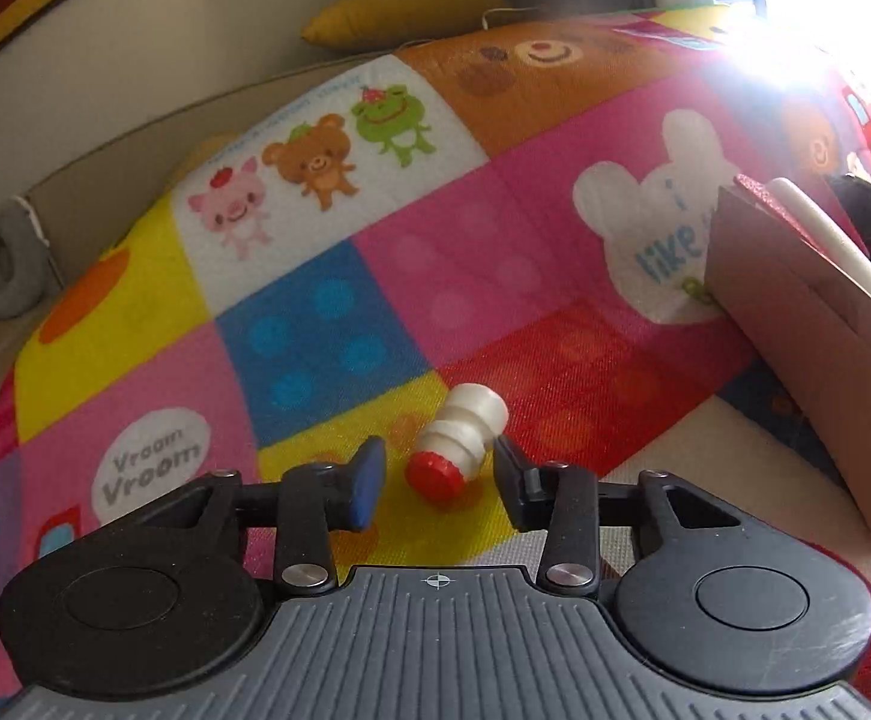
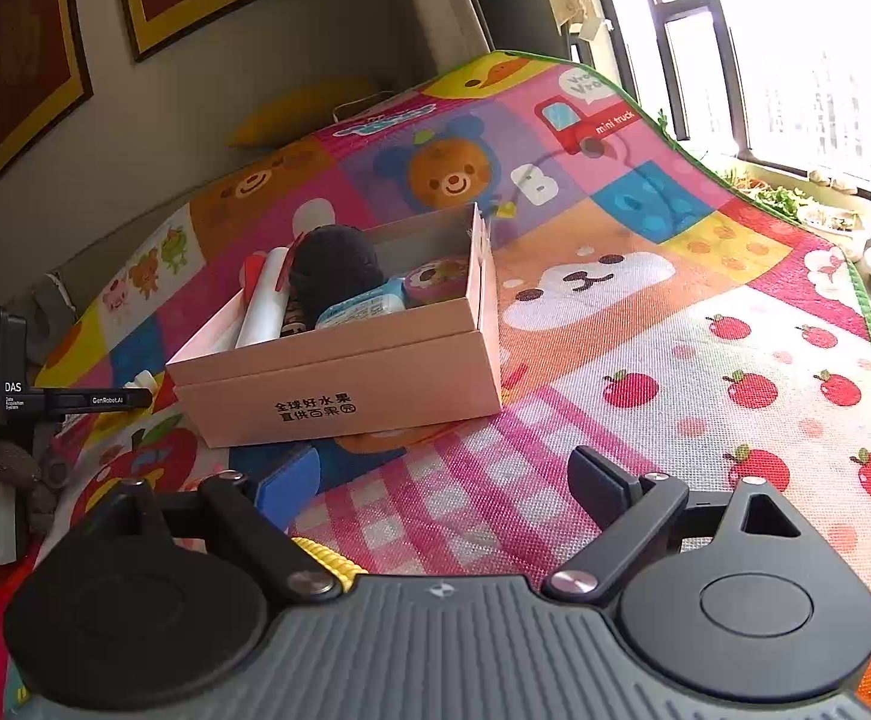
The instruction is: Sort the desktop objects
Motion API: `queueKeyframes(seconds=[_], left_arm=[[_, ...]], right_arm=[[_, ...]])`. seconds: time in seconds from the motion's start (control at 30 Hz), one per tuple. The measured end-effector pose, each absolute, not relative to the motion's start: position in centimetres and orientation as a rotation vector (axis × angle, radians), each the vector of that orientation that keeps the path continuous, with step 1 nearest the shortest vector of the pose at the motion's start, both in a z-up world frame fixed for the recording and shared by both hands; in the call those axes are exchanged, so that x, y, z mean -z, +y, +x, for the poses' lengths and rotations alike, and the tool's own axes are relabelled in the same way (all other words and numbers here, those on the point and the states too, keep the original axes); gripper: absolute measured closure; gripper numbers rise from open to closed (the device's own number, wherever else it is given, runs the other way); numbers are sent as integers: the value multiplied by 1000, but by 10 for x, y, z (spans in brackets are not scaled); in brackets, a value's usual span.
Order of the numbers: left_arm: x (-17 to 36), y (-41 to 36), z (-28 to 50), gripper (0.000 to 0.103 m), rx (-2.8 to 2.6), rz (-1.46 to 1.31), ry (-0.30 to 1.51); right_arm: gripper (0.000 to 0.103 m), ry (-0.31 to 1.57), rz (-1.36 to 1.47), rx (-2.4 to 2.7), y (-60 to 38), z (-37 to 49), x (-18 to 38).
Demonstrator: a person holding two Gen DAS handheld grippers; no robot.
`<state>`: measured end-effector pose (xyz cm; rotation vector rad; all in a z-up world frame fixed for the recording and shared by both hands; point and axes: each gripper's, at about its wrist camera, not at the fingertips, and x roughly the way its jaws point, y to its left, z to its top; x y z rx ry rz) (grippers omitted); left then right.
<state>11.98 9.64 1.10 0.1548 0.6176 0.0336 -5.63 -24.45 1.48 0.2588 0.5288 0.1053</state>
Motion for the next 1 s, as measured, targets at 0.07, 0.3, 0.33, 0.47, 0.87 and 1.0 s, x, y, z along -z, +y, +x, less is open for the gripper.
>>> queueKeyframes(seconds=[0.07,0.3,0.33,0.47,0.87,1.0], left_arm=[[-16,92,113,72,-22,161,611],[-47,49,44,76,166,260,564],[-53,38,27,77,215,288,564],[-56,-2,-28,78,376,427,586],[-35,-29,-90,40,481,307,603],[-48,11,-95,5,361,226,571]], right_arm=[[13,526,262,-104,-245,-56,-15],[12,521,312,-101,-253,-57,-15],[12,525,320,-102,-254,-56,-14],[10,536,333,-109,-255,-55,-13],[10,491,277,-89,-247,-62,-17],[14,457,120,-159,-222,-71,-31]])
